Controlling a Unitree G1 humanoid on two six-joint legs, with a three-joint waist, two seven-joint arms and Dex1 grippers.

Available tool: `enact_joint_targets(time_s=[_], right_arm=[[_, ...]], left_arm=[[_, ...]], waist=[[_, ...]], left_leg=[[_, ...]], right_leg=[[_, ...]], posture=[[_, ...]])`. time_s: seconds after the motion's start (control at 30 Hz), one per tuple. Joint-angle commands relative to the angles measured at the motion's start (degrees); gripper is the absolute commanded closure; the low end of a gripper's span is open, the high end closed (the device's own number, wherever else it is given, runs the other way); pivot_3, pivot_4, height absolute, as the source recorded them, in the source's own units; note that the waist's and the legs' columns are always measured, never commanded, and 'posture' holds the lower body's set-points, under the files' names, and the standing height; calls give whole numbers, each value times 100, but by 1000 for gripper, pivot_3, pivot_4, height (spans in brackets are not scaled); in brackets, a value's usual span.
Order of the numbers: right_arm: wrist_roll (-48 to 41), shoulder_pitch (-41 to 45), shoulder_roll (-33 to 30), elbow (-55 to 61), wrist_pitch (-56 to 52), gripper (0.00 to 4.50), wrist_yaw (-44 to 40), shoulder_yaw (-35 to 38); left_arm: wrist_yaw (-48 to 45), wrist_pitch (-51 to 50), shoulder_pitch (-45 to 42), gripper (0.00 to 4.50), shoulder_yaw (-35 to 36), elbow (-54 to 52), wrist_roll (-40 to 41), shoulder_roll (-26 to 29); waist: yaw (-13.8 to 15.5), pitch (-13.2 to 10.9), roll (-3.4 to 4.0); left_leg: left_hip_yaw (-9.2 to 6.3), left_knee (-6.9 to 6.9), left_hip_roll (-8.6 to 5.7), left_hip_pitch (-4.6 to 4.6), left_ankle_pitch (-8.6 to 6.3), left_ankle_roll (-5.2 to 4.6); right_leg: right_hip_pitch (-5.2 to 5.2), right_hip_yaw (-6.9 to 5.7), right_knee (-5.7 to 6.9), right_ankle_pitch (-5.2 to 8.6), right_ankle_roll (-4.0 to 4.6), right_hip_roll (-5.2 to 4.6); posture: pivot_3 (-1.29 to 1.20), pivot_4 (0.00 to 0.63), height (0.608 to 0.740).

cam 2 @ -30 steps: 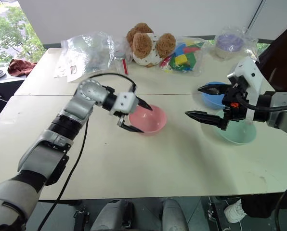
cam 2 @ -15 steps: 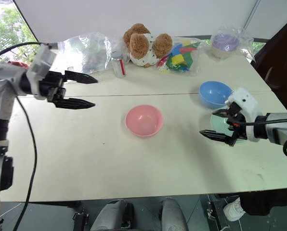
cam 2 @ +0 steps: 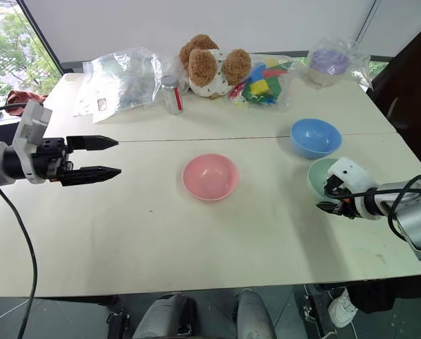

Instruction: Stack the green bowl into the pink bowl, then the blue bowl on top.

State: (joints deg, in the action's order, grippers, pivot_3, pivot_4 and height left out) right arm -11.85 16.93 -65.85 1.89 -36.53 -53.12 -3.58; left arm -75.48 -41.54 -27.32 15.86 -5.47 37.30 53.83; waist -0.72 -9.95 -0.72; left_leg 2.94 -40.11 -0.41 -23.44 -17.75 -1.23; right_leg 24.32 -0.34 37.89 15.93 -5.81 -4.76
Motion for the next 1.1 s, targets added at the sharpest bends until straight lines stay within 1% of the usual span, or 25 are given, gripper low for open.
enact_joint_targets(time_s=[0.03, 0.13, 0.2, 0.3, 0.43, 0.47, 0.57, 0.63, 0.77, 0.83, 0.9, 0.93, 1.0, 1.03, 1.1], right_arm=[[153, 156, -115, 155, 262, 4466, -231, 64], [121, 302, -384, 627, 624, 4466, -735, 138], [-125, 685, -377, 1045, 555, 4466, -1060, 199], [-662, 1277, -116, 1532, 329, 4466, -1479, 168], [-681, 2265, 617, 1696, 406, 4466, -1720, -527], [-605, 2409, 798, 1659, 484, 4466, -1809, -734], [246, 2840, 1514, 1183, 1133, 4466, -1802, -1716], [508, 2951, 1768, 962, 1362, 4466, -1839, -1979], [864, 3093, 2089, 584, 1823, 4466, -1962, -2285], [1189, 3170, 2215, 297, 2207, 4466, -1948, -2463], [1330, 3229, 2307, 121, 2398, 3691, -2004, -2501], [1350, 3241, 2340, 78, 2433, 3384, -2039, -2483], [1361, 3306, 2454, -6, 2464, 2316, -2099, -2439], [1325, 3347, 2512, -2, 2442, 1946, -2142, -2398], [1255, 3428, 2600, 24, 2370, 884, -2169, -2285]], left_arm=[[37, -67, 31, 0, 320, -318, 300, 191], [45, -102, 37, 0, 362, -336, 442, 260], [43, -54, 27, 0, 349, -293, 469, 305], [77, 35, -25, 0, 334, -218, 468, 335], [175, 155, -136, 0, 303, -120, 439, 295], [212, 178, -164, 0, 296, -105, 436, 277], [403, 240, -150, 0, 321, -158, 418, 239], [487, 192, -69, 0, 388, -262, 498, 249], [663, 85, 230, 0, 620, -531, 657, 296], [771, 73, 390, 0, 727, -660, 686, 307], [880, 41, 477, 0, 800, -763, 756, 310], [918, 30, 496, 0, 817, -791, 786, 312], [1000, 28, 545, 0, 850, -837, 819, 319], [1032, 31, 572, 0, 863, -859, 830, 319], [1087, 25, 597, 0, 880, -882, 858, 309]], waist=[[1, 1, -1], [8, -2, 5], [1, -5, 9], [-48, -7, 13], [-25, -5, 10], [-24, -5, 10], [-8, -2, 3], [6, -2, 3], [-3, -2, 3], [-17, -2, 3], [-25, -2, 3], [-23, -2, 3], [-11, -2, 3], [-15, -2, 3], [-22, -2, 3]], left_leg=[[0, 0, 0, 1, 0, 0], [-1, 1, 0, 2, 0, 0], [0, 4, 0, 2, 0, 0], [1, 5, 2, 6, -2, -3], [-4, 5, 9, 7, -2, -2], [-3, 5, 8, 6, -1, -1], [-3, 5, 6, 6, 0, 2], [-2, 3, 3, 2, 4, 9], [-2, 4, -2, -4, 14, 26], [1, 4, -3, -5, 14, 26], [1, 4, -2, -3, 14, 26], [-1, 4, -1, -3, 14, 26], [-2, 4, -1, -3, 14, 26], [-2, 4, -1, -2, 14, 26], [-1, 4, -1, -2, 15, 27]], right_leg=[[-1, 0, 0, 0, 0, 0], [-2, 0, 0, 0, 0, -1], [1, 0, 0, 0, 0, -1], [4, 4, 5, 0, 0, 2], [3, 1, 7, 0, 1, 6], [3, 1, 6, 0, 1, 4], [3, 0, 6, 0, 1, 3], [6, 1, 7, 0, 1, 2], [10, 0, 7, 0, 1, -3], [11, 0, 6, 0, 1, -4], [11, 0, 6, 0, 1, -4], [12, 0, 6, 0, 1, -3], [12, 0, 8, 0, 1, -3], [12, 0, 8, 0, 1, -3], [11, 0, 9, 0, 1, -3]], posture=[[0, 150, 740], [0, 150, 740], [0, 150, 740], [0, 150, 740], [0, 150, 740], [0, 150, 740], [0, 150, 740], [0, 150, 740], [0, 150, 740], [0, 150, 740], [0, 150, 740], [0, 150, 740], [0, 150, 740], [0, 150, 740], [0, 150, 740]])
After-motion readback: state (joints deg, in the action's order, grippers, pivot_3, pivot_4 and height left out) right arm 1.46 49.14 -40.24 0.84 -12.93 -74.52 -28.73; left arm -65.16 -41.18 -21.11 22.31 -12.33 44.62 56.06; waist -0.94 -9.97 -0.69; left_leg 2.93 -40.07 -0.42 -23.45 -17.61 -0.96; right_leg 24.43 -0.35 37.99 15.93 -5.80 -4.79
